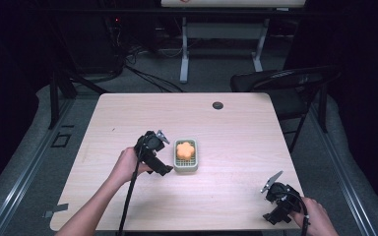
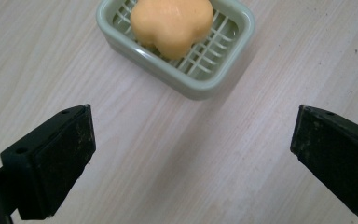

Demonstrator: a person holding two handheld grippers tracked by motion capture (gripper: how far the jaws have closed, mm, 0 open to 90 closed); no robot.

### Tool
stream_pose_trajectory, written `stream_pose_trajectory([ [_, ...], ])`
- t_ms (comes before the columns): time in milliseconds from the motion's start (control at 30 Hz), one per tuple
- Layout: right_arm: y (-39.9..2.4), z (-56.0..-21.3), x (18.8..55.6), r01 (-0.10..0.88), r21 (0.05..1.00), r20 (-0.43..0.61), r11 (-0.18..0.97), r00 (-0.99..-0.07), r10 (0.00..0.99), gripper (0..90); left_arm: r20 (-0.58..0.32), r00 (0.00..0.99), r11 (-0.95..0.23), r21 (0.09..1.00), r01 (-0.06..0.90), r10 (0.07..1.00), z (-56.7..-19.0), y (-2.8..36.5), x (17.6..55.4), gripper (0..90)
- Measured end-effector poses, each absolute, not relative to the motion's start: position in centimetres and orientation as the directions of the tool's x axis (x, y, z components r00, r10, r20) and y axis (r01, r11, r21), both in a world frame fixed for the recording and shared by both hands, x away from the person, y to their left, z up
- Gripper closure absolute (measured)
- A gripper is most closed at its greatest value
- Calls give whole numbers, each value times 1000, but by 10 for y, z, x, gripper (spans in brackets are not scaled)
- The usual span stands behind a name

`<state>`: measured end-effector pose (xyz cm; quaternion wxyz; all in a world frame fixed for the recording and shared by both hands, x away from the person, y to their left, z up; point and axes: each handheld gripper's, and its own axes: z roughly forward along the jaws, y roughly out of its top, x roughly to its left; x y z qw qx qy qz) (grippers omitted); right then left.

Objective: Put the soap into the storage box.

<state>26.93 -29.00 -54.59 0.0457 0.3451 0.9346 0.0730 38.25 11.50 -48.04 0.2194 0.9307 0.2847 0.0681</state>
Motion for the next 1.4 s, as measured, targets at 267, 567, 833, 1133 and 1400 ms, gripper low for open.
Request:
stream_pose_trajectory([
  [267,-290,-546,269,637,165,-38,753,-759,650,158,7,818,-733,447,512,575,-479,128,363,2],
  [567,-290,-546,269,638,165,-41,752,-758,651,158,4,816,-747,407,526,578,-490,144,341,3],
  [833,-290,-546,269,638,160,-41,753,-758,651,158,-13,802,-742,370,559,597,-503,158,326,2],
  [1133,-290,-547,269,641,159,-41,751,-756,653,158,-33,800,-742,351,571,599,-514,169,308,3],
  [1400,-290,-548,271,636,146,-38,758,-762,647,159,-59,787,-720,365,590,614,-531,175,304,3],
])
